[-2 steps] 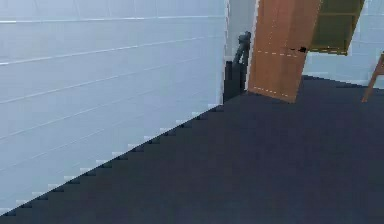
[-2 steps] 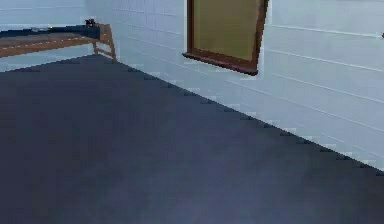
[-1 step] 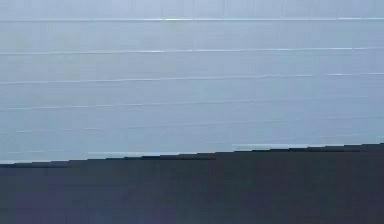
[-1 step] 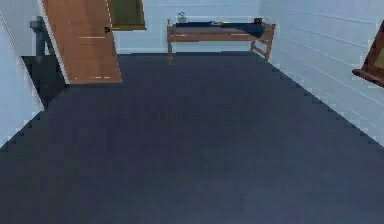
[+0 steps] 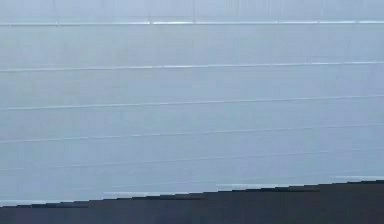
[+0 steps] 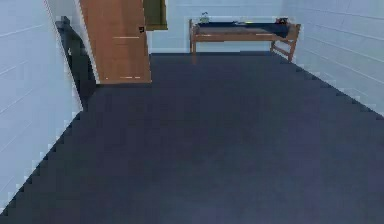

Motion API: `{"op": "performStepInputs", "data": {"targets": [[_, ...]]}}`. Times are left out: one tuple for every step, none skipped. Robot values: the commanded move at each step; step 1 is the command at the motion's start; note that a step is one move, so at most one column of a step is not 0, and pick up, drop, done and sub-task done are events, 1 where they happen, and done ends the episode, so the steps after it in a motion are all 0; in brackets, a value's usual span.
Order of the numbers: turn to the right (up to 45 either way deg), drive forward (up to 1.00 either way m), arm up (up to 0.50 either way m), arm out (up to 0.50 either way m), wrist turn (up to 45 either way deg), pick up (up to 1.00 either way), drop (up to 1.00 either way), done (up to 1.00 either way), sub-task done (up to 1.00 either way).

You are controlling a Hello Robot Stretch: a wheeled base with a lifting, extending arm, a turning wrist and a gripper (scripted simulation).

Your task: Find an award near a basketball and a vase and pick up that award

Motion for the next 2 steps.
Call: {"op": "performStepInputs", "data": {"targets": [[-45.0, 0.0, 0.0, 0.0, 0.0, 0.0, 0.0, 0.0, 0.0], [-3.0, 0.0, 0.0, 0.0, 0.0, 0.0, 0.0, 0.0, 0.0]]}}
